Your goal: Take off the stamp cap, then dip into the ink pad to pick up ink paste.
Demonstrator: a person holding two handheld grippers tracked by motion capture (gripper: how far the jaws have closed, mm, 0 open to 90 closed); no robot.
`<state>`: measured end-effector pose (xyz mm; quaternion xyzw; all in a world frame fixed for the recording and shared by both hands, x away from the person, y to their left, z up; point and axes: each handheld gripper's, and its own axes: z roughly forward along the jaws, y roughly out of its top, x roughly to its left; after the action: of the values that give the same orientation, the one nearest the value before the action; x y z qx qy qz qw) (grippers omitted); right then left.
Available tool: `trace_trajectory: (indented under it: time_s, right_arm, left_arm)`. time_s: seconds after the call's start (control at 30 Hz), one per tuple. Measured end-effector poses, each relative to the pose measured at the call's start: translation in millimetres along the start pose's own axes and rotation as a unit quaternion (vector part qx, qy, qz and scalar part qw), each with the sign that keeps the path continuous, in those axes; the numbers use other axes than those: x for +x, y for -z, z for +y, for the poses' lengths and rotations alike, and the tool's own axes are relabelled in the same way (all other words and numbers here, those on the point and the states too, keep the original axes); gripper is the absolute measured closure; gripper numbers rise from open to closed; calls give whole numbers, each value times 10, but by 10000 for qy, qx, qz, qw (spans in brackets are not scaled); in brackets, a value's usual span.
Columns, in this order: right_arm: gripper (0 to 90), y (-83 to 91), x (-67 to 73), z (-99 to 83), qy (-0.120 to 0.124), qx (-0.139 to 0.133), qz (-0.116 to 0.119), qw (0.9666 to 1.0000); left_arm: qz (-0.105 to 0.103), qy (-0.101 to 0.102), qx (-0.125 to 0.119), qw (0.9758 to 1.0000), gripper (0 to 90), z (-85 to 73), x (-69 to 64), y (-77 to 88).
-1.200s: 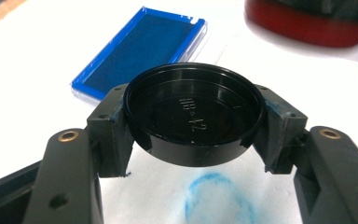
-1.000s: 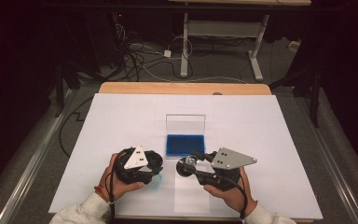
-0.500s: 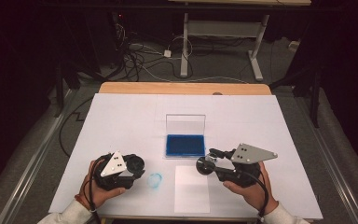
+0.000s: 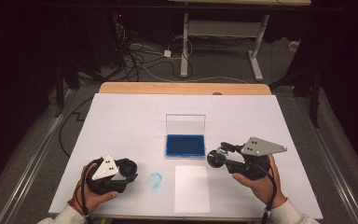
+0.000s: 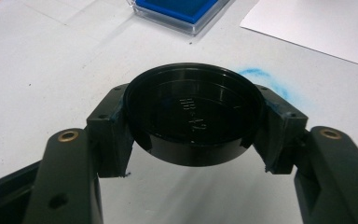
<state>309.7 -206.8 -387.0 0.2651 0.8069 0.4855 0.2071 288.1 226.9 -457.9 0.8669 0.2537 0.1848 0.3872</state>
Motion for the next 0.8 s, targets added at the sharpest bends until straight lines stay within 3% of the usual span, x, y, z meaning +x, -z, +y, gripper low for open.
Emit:
trace_trajectory:
  time_s: [0.47, 0.8]
  right_arm:
    - [573, 38, -91, 3, -52, 29, -182, 9998]
    - [573, 29, -133, 53, -68, 0, -189, 9998]
  left_arm:
    - [-59, -8, -29, 10000, 366, 6, -6, 2]
    - [-86, 27, 63, 9999, 366, -4, -2, -21]
